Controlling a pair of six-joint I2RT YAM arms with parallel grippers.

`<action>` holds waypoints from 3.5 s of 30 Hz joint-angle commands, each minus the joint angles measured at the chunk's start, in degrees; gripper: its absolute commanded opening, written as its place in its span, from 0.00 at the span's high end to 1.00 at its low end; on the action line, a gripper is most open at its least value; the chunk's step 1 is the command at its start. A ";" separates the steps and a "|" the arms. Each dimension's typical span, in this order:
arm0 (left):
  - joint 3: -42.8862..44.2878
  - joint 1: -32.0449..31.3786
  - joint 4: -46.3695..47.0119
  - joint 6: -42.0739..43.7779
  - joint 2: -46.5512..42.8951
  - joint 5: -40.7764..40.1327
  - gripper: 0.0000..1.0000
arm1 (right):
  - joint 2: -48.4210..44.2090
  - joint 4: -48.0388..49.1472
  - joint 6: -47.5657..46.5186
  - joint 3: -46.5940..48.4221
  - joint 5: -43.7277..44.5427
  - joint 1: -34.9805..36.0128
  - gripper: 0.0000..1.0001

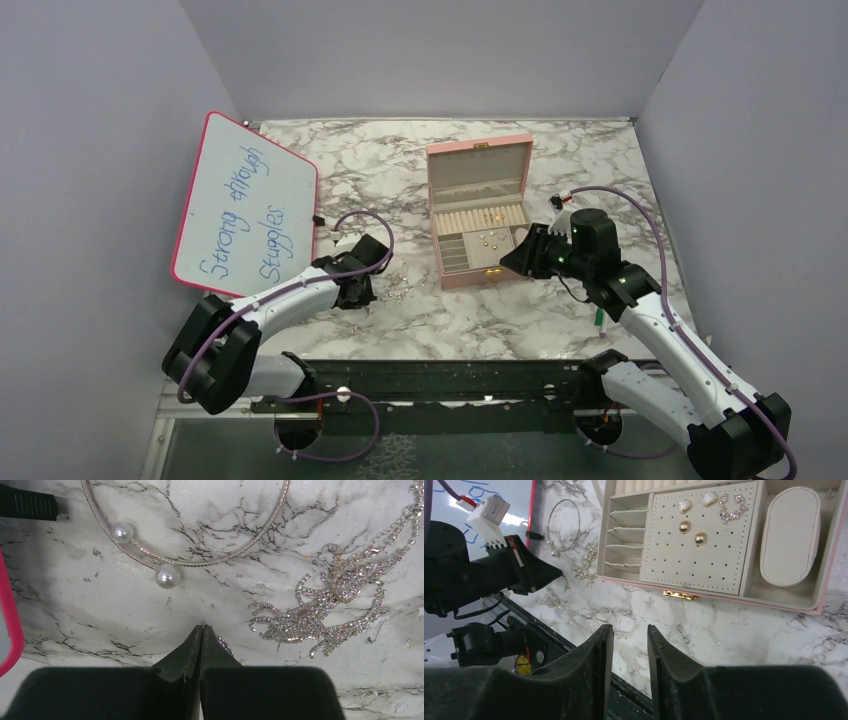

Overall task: Organize the mixed jewelry
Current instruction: Pick up the jewelry from the center of the board.

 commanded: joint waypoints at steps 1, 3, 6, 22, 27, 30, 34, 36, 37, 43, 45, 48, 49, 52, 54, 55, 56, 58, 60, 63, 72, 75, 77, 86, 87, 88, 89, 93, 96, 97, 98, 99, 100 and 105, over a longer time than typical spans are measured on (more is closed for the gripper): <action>1.69 0.28 -0.14 0.63 0.04 -1.78 1.00 | -0.76 -0.19 -0.64 -0.52 1.40 0.22 0.65; 1.83 0.28 -0.14 0.87 -0.41 -1.87 1.00 | -0.92 -0.22 -0.64 -0.46 1.48 0.22 0.65; 2.62 0.28 -0.17 1.98 -1.30 -1.43 1.00 | -1.11 -0.28 -0.65 -0.36 1.76 0.22 0.65; 9.69 0.28 13.69 20.97 -16.48 15.38 1.00 | 1.15 17.07 3.21 -1.48 -14.13 0.22 0.54; 11.63 0.28 24.44 24.17 -18.50 25.63 1.00 | 1.81 33.66 7.44 -2.73 -22.22 0.22 0.42; 12.63 0.24 31.32 24.15 -18.23 30.43 1.00 | 2.94 43.57 11.08 -3.71 -24.96 0.22 0.37; 14.58 0.19 38.28 23.09 -16.67 35.01 1.00 | 6.79 53.80 16.39 -3.73 -27.47 0.22 0.36; 14.92 0.19 42.84 22.17 -16.10 38.09 1.00 | 8.47 58.90 19.66 -3.56 -28.02 0.31 0.35; 14.85 0.19 45.32 21.72 -15.95 39.71 1.00 | 9.16 61.38 20.94 -3.26 -28.09 0.45 0.34; 16.20 -0.15 54.26 20.02 -15.33 46.13 1.00 | 12.36 67.66 25.64 0.46 -27.39 1.24 0.32; 16.94 -0.31 55.67 19.64 -15.28 47.55 1.00 | 13.40 69.49 27.56 1.89 -27.19 1.57 0.31; 17.70 -0.63 58.03 18.28 -15.01 49.50 1.00 | 15.72 72.22 29.65 4.01 -27.28 2.81 0.31; 17.86 -0.79 58.83 17.93 -14.88 49.99 1.00 | 16.56 72.94 29.87 4.65 -27.24 3.30 0.31; 18.09 -1.26 59.52 17.62 -14.65 50.50 1.00 | 18.50 75.10 30.84 6.01 -26.85 4.11 0.32; 17.93 -1.47 59.75 17.38 -14.73 50.57 1.00 | 19.22 77.64 31.80 6.54 -26.74 4.47 0.34; 17.87 -1.61 59.86 17.23 -14.73 50.64 1.00 | 19.50 78.38 32.20 6.86 -26.58 4.66 0.36; 17.83 -1.66 59.92 17.07 -14.77 50.68 1.00 | 19.89 78.59 32.52 7.27 -26.46 4.83 0.38; 17.75 -1.87 60.02 16.92 -14.74 50.70 1.00 | 20.76 79.44 33.28 7.96 -26.98 5.15 0.41; 17.58 -2.01 60.13 16.96 -14.73 50.57 1.00 | 21.72 81.56 34.75 8.08 -27.90 5.38 0.43; 17.36 -2.10 60.15 17.15 -14.71 49.90 1.00 | 22.90 85.11 37.39 7.51 -28.31 5.58 0.49; 17.12 -2.10 60.15 17.44 -14.62 48.76 1.00 | 21.71 86.88 39.56 6.03 -27.57 5.58 0.74; 17.06 -2.09 60.15 17.27 -14.61 48.54 1.00 | 20.33 85.11 38.91 5.14 -26.36 5.58 0.80; 17.05 -2.09 60.15 17.18 -14.57 48.43 1.00 | 19.55 84.01 38.36 4.95 -25.71 5.59 0.85; 16.90 -2.13 60.24 16.91 -14.87 48.20 1.00 | 18.10 82.11 37.66 5.10 -24.10 5.59 0.97; 16.87 -2.13 60.24 16.89 -14.87 48.22 1.00 | 18.10 81.95 37.64 5.19 -24.06 5.58 0.98; 16.86 -2.16 60.24 16.91 -14.85 48.23 1.00 | 18.07 81.62 37.53 5.34 -24.01 5.58 0.98; 16.78 -2.12 60.24 16.87 -14.89 48.11 0.99 | 17.97 81.02 37.32 5.44 -23.91 5.58 0.99; 16.39 -2.10 60.24 16.74 -15.08 47.17 0.81 | 17.39 77.24 35.83 5.88 -23.18 5.59 0.99; 15.81 -2.09 60.24 16.49 -15.70 45.48 0.63 | 16.31 71.84 33.56 6.23 -21.99 5.63 0.99; 15.31 -2.14 60.22 16.39 -16.14 44.57 0.57 | 15.82 69.94 32.63 6.31 -21.45 5.59 0.99; 14.71 -2.16 60.24 16.34 -16.54 43.56 0.52 | 15.29 67.82 31.87 6.30 -20.75 5.63 0.99; 14.10 -2.10 60.24 16.30 -17.22 42.27 0.48 | 14.68 65.71 31.06 6.43 -20.36 5.59 0.99; 13.33 -2.16 60.24 16.30 -17.85 40.89 0.44 | 14.10 63.47 30.02 6.58 -20.22 5.58 0.99; 10.04 -2.05 56.56 16.99 -22.48 32.18 0.33 | 11.28 46.87 22.40 8.37 -19.50 5.63 0.99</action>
